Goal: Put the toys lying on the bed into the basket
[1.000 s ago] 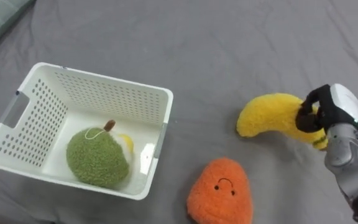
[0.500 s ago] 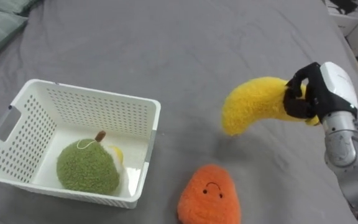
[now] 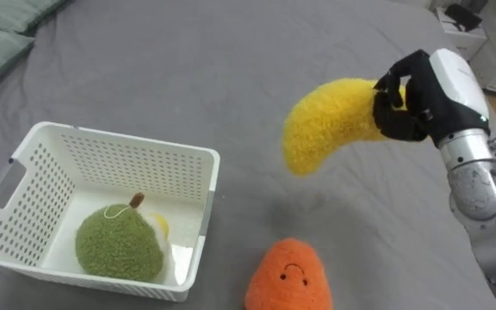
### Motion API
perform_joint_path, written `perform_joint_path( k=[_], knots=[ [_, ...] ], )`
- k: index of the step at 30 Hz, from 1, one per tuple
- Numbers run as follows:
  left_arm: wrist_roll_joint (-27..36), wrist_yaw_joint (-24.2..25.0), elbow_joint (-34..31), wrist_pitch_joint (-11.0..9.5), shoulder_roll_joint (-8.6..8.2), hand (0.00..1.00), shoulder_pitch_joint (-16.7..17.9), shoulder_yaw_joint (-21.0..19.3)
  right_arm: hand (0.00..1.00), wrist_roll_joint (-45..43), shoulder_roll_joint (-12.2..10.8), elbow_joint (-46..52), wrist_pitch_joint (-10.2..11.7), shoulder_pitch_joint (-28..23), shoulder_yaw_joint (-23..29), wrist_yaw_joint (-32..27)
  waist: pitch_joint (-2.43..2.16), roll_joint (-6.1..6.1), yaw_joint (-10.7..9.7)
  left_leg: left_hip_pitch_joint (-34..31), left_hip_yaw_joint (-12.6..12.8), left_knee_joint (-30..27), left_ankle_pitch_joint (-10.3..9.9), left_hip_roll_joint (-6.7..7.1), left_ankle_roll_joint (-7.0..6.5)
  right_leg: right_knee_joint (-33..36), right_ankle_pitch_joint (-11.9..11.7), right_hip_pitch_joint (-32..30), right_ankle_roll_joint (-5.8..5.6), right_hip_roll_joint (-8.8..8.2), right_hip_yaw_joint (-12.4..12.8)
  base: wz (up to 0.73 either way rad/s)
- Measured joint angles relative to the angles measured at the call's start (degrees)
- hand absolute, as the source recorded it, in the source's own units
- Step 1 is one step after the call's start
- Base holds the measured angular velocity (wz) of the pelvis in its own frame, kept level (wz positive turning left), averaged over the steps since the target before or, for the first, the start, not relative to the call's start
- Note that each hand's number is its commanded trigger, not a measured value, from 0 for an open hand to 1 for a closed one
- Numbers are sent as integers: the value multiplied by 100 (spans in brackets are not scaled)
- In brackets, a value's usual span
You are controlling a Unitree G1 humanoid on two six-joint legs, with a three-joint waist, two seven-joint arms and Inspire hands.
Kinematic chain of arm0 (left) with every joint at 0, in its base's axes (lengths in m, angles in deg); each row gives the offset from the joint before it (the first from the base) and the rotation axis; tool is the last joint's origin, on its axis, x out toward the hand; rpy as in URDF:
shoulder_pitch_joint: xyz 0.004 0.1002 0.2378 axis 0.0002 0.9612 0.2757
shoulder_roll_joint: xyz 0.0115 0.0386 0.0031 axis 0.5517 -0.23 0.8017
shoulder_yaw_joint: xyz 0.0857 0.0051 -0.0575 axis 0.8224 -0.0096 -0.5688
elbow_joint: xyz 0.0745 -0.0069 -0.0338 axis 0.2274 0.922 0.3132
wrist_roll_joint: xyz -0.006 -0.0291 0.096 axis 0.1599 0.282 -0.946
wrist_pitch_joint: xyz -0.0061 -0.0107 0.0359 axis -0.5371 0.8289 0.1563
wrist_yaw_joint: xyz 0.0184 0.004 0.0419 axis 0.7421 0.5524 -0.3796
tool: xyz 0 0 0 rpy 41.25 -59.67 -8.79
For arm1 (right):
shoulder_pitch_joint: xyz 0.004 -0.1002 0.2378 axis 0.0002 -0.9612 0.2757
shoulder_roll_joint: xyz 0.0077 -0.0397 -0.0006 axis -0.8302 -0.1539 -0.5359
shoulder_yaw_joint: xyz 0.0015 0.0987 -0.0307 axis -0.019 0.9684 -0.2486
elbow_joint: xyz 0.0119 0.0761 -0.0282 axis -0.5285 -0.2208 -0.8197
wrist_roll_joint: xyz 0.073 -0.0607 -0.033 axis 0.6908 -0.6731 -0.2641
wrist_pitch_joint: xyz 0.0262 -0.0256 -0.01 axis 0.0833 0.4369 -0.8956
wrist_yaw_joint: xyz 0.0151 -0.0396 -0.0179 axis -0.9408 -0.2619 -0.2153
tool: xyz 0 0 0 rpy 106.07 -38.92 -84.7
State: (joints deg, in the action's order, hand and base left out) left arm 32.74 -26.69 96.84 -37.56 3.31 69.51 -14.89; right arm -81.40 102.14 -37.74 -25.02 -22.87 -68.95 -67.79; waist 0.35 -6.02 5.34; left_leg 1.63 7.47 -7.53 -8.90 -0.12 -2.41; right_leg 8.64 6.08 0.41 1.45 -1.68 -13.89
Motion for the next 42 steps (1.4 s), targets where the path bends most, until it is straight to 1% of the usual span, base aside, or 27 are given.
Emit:
perform_joint_path(
  k=[2,3,5,7,8,9,12,16,18,22,26,28,30,31,33,35,38,40,41,42],
  knots=[
    [-46,-31,0,1,2,0,-10,4,100,8,-46,210,-22,0,-7,85,19,-33,8,2,-1,2,0,4,0,0,10,3,-1,8,24,0],
    [-120,-31,-1,6,10,0,-14,5,100,20,-60,347,-54,0,-23,170,27,-52,63,6,4,2,0,5,0,-1,14,3,0,11,38,0],
    [-165,-30,-14,35,11,0,-42,5,100,13,-64,470,-71,0,-27,271,28,-84,110,8,7,-1,-1,6,1,-1,15,3,0,11,43,0],
    [-183,-16,-5,43,26,0,-107,0,100,-48,-118,656,-170,1,-27,421,36,-128,158,8,5,-2,-1,7,1,-1,16,3,-1,16,46,0],
    [-182,-9,9,43,27,0,-120,0,100,-85,-123,701,-170,0,-30,447,36,-132,175,9,4,-2,-1,8,1,-1,17,3,-1,20,46,0],
    [-186,10,20,43,27,0,-140,1,100,-109,-123,825,-197,0,-56,470,35,-134,252,12,4,-3,-3,10,-1,0,17,2,-2,18,46,0],
    [-233,53,17,44,18,0,-213,-6,100,-249,-126,1198,-215,14,-121,499,36,-134,309,5,-15,-3,-6,11,-3,-1,18,4,-4,5,14,2],
    [-301,54,11,44,-3,0,-265,9,100,-427,-162,1500,-210,37,-390,503,36,-133,367,0,-145,-6,-6,15,-3,1,20,46,-7,-15,-129,15],
    [-374,53,14,52,-19,0,-330,9,100,-429,-211,1505,-211,46,-469,598,35,-136,464,-1,-158,-6,-6,15,-3,0,21,49,-8,-16,-142,8],
    [-476,53,13,63,-31,0,-367,11,100,-411,-413,1505,-224,134,-654,857,35,-140,553,-21,-232,-7,-6,32,-4,-3,25,58,-14,-1,-181,6],
    [-475,85,10,83,-43,0,-473,13,100,-407,-468,1510,-244,209,-767,1084,29,-150,618,-44,-306,-15,-3,51,-9,-1,27,59,-18,-7,-197,9],
    [-474,100,23,85,-41,0,-472,10,100,-417,-504,1511,-294,362,-900,1157,26,-155,627,-37,-309,-15,-3,53,-10,0,28,64,-19,-8,-194,0],
    [-477,161,18,85,-39,0,-475,8,100,-421,-643,1519,-308,470,-951,1225,13,-172,657,-26,-307,-13,-3,53,-10,0,28,70,-20,-8,-196,0],
    [-477,190,17,85,-36,0,-476,11,100,-426,-669,1528,-334,496,-970,1245,10,-177,688,-10,-306,-13,-3,53,-10,0,28,70,-20,-8,-195,-3],
    [-477,246,8,91,-9,0,-486,13,100,-425,-682,1531,-447,615,-1193,1284,-4,-196,756,6,-309,-12,-3,52,-10,0,28,77,-20,-11,-200,0],
    [-476,247,7,95,-3,0,-503,11,100,-425,-686,1531,-496,648,-1348,1342,-14,-210,813,9,-313,-12,-3,52,-10,0,28,85,-21,-10,-200,0],
    [-472,243,7,95,3,0,-531,109,100,-423,-708,1528,-547,705,-1557,1507,-4,-206,897,-4,-356,-12,-2,72,-13,0,35,109,-32,-20,-214,4],
    [-482,244,-4,95,4,0,-575,133,100,-424,-755,1527,-558,736,-1656,1595,17,-207,945,-29,-423,2,-2,84,-17,1,47,113,-46,-26,-231,13],
    [-482,244,-21,96,5,0,-578,133,100,-421,-773,1526,-563,755,-1688,1614,21,-218,948,-40,-439,-1,-2,84,-17,1,48,111,-47,-26,-236,9],
    [-502,245,-78,105,1,0,-579,131,100,-427,-802,1521,-568,779,-1759,1635,24,-245,1023,-45,-449,-1,-2,83,-16,1,48,101,-47,-25,-247,4]
  ],
)
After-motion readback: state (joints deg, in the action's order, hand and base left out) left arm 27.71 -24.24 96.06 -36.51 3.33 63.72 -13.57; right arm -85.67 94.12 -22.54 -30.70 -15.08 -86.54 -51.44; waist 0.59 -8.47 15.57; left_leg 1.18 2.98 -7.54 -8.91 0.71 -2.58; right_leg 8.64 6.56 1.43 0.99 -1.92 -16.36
